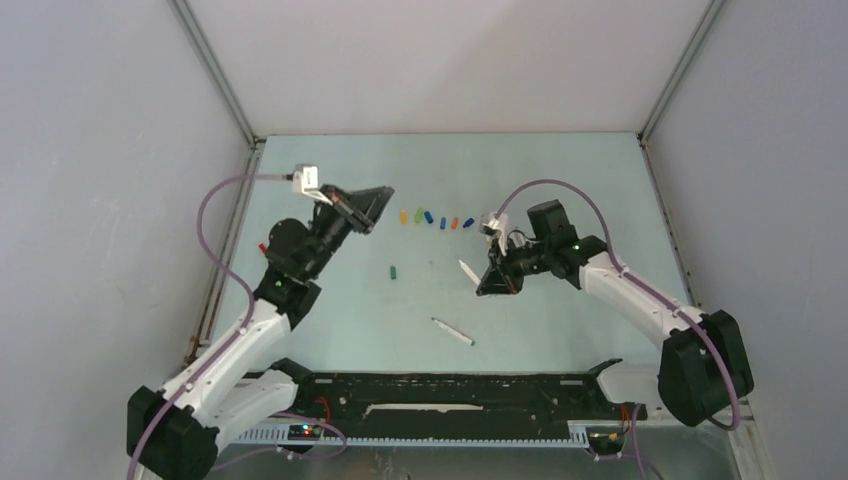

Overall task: Open the pen caps
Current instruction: Place the pen at the center of the board.

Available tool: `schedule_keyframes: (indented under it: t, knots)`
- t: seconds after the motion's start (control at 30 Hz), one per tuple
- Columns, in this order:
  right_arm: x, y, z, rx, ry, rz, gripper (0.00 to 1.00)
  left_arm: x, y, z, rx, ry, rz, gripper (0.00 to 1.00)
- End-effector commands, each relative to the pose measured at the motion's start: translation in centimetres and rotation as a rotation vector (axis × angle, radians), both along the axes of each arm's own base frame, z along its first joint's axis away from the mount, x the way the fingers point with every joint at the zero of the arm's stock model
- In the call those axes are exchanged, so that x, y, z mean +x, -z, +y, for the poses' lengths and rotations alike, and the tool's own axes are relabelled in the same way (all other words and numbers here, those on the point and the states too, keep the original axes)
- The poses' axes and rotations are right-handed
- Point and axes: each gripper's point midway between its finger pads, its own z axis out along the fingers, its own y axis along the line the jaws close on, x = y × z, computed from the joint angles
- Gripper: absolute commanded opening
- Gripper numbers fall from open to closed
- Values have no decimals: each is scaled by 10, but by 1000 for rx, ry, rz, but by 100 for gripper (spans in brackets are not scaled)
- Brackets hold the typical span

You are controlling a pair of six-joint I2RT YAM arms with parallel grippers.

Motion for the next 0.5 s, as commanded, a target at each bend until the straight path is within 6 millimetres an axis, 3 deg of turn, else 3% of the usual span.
schedule_keyframes:
  t: [0.0, 0.1, 0.2, 0.3, 0.47]
  knots:
    - [0, 32, -10, -212, -11, 7, 0, -14, 63, 16, 85, -39, 135, 9]
    - [-5, 44, -6, -274, -12, 63, 0, -24, 90, 19, 75, -30, 217, 10]
    - [-10, 57, -3, -329, -22, 105, 0, -29, 120, 19, 62, -21, 323, 0]
    - [-15, 74, 0, -409, -48, 109, 0, -33, 148, 18, 71, -14, 408, 0]
    - [-22, 98, 2, -533, -96, 142, 0, -33, 165, 20, 76, -25, 454, 0]
